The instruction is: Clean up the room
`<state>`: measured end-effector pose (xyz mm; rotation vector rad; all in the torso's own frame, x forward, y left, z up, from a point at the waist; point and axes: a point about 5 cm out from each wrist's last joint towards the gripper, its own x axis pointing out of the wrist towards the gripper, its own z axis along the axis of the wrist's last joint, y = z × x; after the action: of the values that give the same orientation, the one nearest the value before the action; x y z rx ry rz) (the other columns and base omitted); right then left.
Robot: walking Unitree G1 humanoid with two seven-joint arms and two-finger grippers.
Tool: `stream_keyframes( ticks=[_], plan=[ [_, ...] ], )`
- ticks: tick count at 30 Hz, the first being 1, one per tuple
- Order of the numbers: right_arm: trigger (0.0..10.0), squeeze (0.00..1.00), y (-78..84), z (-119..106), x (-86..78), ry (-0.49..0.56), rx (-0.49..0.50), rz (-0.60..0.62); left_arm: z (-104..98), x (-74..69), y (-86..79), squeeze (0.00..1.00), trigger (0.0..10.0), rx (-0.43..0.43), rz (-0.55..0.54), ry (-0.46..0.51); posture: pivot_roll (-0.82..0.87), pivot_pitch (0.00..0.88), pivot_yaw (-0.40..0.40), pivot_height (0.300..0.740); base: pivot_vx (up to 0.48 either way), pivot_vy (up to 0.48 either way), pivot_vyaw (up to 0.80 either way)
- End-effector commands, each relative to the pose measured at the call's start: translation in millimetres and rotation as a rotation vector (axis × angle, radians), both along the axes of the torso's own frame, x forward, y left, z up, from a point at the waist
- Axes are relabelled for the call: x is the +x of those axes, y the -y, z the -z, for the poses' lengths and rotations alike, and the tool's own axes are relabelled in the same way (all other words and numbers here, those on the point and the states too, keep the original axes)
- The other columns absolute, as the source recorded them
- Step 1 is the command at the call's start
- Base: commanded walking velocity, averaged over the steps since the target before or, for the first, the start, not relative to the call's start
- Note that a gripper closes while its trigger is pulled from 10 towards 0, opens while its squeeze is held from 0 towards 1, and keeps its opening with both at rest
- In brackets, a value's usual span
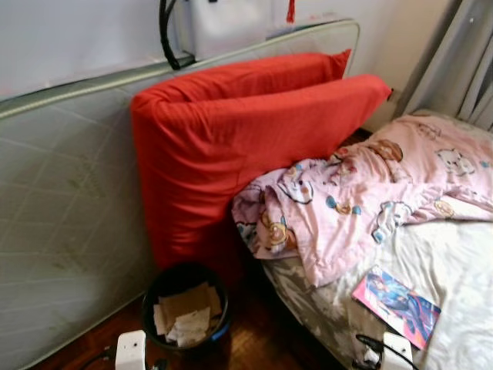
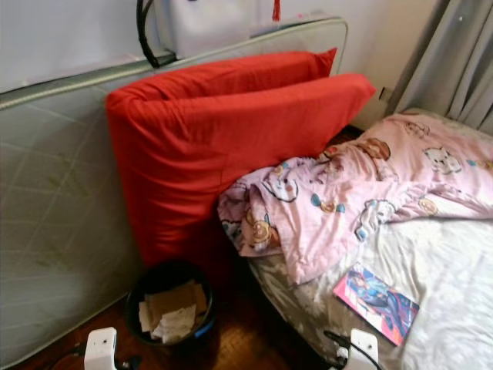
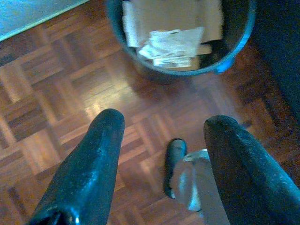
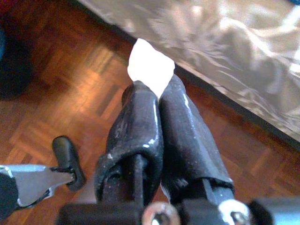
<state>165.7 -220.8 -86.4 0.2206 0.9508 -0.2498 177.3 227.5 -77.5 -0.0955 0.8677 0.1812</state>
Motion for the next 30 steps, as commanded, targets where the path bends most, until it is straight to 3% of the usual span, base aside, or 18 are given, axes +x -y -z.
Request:
stream_keyframes(
  ticks=[1, 16, 22, 30],
  plan=[
    [10.0, 0.00, -2.3, -1.0, 3.3, 0.008, 0.003, -0.005, 2.0, -5.2, -3.3, 0.00, 10.0, 0.008, -0.002, -0.026, 0.10, 0.000, -0.008, 0.740, 0.000, 0.000, 0.00],
    [10.0, 0.00, -0.8, -1.3, 3.3, 0.012, 0.003, -0.003, 2.9, -6.2, -1.7, 0.00, 10.0, 0.004, -0.001, -0.029, 0.10, 0.000, -0.006, 0.740, 0.000, 0.040, 0.00],
    [10.0, 0.00, 1.3, -1.9, 3.3, 0.018, 0.000, -0.007, 3.8, -7.3, 0.4, 0.00, 10.0, -0.001, -0.003, -0.030, 0.09, 0.000, -0.006, 0.740, 0.000, 0.421, 0.00],
    [10.0, 0.00, 2.8, -2.5, 3.6, 0.018, -0.007, -0.017, 4.9, -8.4, 2.6, 0.00, 10.0, -0.003, 0.008, -0.037, 0.08, 0.000, -0.001, 0.740, 0.000, 0.105, 0.00]
  ],
)
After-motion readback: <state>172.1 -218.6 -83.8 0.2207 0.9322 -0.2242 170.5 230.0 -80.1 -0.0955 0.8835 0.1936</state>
